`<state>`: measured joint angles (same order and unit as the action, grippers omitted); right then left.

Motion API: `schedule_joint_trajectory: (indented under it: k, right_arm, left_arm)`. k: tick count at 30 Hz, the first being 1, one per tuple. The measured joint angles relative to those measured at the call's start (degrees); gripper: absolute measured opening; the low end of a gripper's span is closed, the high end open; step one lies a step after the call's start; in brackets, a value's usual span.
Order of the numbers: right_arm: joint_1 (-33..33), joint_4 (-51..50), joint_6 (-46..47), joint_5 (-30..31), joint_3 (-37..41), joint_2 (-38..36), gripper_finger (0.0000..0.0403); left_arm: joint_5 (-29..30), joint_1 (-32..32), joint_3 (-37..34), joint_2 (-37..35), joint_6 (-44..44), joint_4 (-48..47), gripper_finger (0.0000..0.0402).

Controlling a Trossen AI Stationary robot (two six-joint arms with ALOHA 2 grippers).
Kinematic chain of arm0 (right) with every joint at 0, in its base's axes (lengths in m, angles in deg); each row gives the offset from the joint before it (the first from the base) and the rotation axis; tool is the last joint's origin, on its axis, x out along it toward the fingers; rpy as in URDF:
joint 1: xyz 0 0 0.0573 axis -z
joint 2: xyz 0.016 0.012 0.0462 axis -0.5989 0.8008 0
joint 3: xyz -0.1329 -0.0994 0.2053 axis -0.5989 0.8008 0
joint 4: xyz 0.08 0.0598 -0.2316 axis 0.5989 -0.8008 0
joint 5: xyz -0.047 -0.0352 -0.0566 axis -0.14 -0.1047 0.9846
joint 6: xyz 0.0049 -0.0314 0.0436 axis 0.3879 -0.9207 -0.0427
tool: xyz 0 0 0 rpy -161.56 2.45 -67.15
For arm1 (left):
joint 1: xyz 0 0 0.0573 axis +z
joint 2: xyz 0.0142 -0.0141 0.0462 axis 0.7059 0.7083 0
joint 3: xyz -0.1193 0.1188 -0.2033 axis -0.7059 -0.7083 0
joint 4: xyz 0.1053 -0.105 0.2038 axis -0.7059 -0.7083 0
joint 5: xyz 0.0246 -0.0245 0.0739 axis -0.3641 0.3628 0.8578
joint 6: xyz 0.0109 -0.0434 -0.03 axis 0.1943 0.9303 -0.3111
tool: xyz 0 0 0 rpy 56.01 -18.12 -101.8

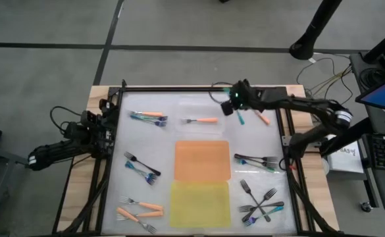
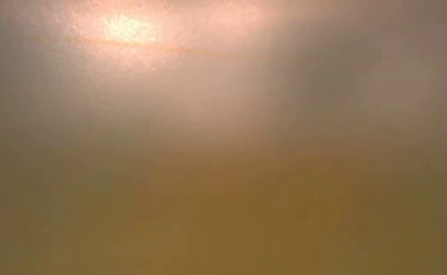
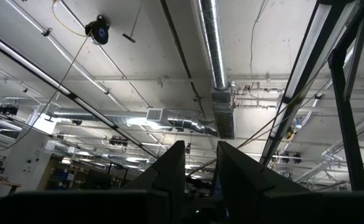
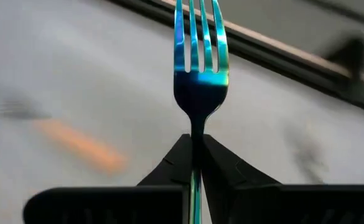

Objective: Sort silverware by color (type)
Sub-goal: Put the blue fork into the orange bin, then put the black fork into the yellow bin

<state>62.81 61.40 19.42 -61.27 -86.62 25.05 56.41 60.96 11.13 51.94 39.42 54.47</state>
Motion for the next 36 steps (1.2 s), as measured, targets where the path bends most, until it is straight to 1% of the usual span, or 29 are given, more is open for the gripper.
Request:
schedule_joint_trajectory:
  k: [4,8,11,13,16,22,25,28,33,36]
  right_arm:
    - [-12.16,6.22,-1.70,-0.03,-0.02,-1.88,0.0009]
    - [-22.68,12.39,-1.76,0.46,-0.02,0.36,0.0009]
    - [-28.01,17.24,-1.76,0.43,-0.04,4.28,0.0012]
    - [-30.21,19.59,-1.77,0.32,-0.25,6.89,0.0013]
    - [-31.41,19.67,-2.53,0.17,-1.52,10.56,0.0013]
    - [-31.24,19.17,-3.06,0.25,-4.09,15.99,0.0017]
    - [-31.16,18.82,-4.28,-0.47,-6.07,16.70,0.0032]
    - [-31.13,15.71,-4.61,-1.62,-8.52,16.52,0.0056]
    - [-31.34,3.91,-1.34,-2.04,-13.75,14.32,0.0094]
    - [-31.41,-11.01,3.23,-3.02,-17.49,13.90,0.0107]
  left_arm:
    - [0.01,0.00,0.01,0.00,0.00,0.01,0.0075]
    - [0.01,-0.01,0.01,0.02,0.00,0.01,0.0075]
    - [0.01,0.00,0.00,0.02,0.00,0.01,0.0075]
    - [-0.01,-0.01,-0.01,0.00,0.00,-0.03,0.0075]
    - [-0.01,-0.01,0.00,0.01,0.00,-0.04,0.0075]
    - [0.01,0.00,0.01,0.01,0.00,-0.24,0.0075]
    - [0.01,0.01,-0.01,0.01,0.00,-0.44,0.0075]
    - [0.01,0.01,-0.01,0.01,0.00,-0.78,0.0075]
    - [0.01,0.01,0.00,0.01,0.00,-1.00,0.0075]
    - [0.00,0.01,0.01,0.02,0.00,-1.50,0.0075]
